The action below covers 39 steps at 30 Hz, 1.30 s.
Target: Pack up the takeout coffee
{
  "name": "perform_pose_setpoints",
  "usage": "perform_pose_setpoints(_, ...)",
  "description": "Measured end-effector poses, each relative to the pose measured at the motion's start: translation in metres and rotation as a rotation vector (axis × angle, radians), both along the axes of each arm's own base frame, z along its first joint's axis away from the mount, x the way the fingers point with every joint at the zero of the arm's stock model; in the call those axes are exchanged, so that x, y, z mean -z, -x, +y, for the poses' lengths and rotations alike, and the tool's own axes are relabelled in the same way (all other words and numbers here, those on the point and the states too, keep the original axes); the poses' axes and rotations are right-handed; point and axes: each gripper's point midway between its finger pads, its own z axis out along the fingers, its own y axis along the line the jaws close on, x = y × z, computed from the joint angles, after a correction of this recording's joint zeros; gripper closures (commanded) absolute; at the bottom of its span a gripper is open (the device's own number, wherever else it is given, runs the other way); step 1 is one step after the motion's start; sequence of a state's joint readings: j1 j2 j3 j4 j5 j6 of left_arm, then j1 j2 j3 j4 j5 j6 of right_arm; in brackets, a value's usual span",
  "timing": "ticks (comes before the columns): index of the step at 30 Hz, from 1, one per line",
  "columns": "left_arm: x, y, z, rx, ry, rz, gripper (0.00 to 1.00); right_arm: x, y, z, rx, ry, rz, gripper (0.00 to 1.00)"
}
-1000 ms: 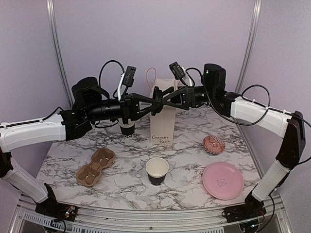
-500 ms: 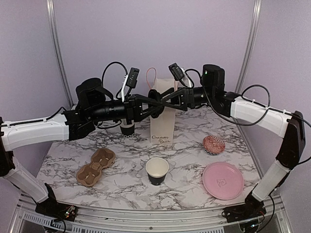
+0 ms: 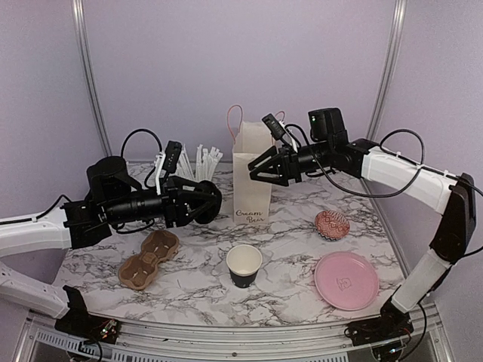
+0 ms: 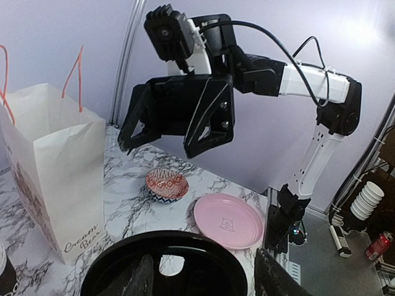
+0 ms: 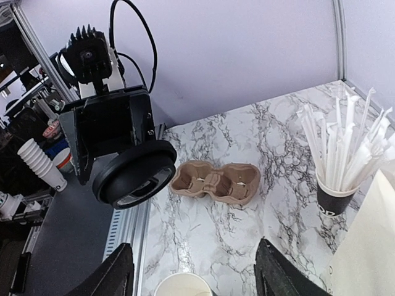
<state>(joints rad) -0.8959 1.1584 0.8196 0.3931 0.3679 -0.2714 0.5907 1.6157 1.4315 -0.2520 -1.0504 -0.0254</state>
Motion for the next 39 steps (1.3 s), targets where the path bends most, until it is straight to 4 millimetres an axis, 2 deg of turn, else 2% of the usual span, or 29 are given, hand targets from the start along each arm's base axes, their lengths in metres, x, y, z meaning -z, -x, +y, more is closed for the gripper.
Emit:
perform_pose_setpoints(2, 0.02, -0.001, 0.012, -0.048, -0.036, 0.012, 0.46, 0.005, -0.001, -0.002, 0.013, 0.022, -0.029, 0.36)
perform_pose_setpoints(6, 0.063, -0.013, 0.019, -0.133, -0.132, 0.06, 0.51, 0.012, -0.002, -0.006, 0.03, 0.057, -0.084, 0.36)
perform_pose_setpoints(12, 0.1, -0.026, 0.015, -0.171, -0.227, 0.101, 0.59, 0.023, -0.007, -0.009, 0.051, 0.104, -0.127, 0.35)
perform_pose_setpoints(19, 0.122, -0.035, 0.014, -0.2, -0.288, 0.117, 0.64, 0.033, -0.007, -0.015, 0.071, 0.145, -0.163, 0.34)
perform_pose_setpoints(22, 0.124, -0.041, 0.014, -0.231, -0.313, 0.127, 0.57, 0.039, -0.006, -0.018, 0.075, 0.161, -0.175, 0.34)
perform_pose_setpoints(27, 0.126, -0.06, 0.019, -0.322, -0.415, 0.139, 0.55, 0.05, -0.005, -0.022, 0.071, 0.201, -0.202, 0.37)
perform_pose_setpoints(30, 0.135, -0.074, 0.023, -0.381, -0.496, 0.154, 0.53, 0.058, -0.005, -0.025, 0.068, 0.234, -0.232, 0.39)
perform_pose_setpoints(36, 0.169, -0.082, 0.027, -0.413, -0.614, 0.214, 0.47, 0.09, -0.017, -0.035, 0.117, 0.373, -0.327, 0.44)
perform_pose_setpoints(39, 0.182, -0.083, 0.033, -0.438, -0.651, 0.24, 0.41, 0.113, -0.02, -0.032, 0.111, 0.463, -0.381, 0.37)
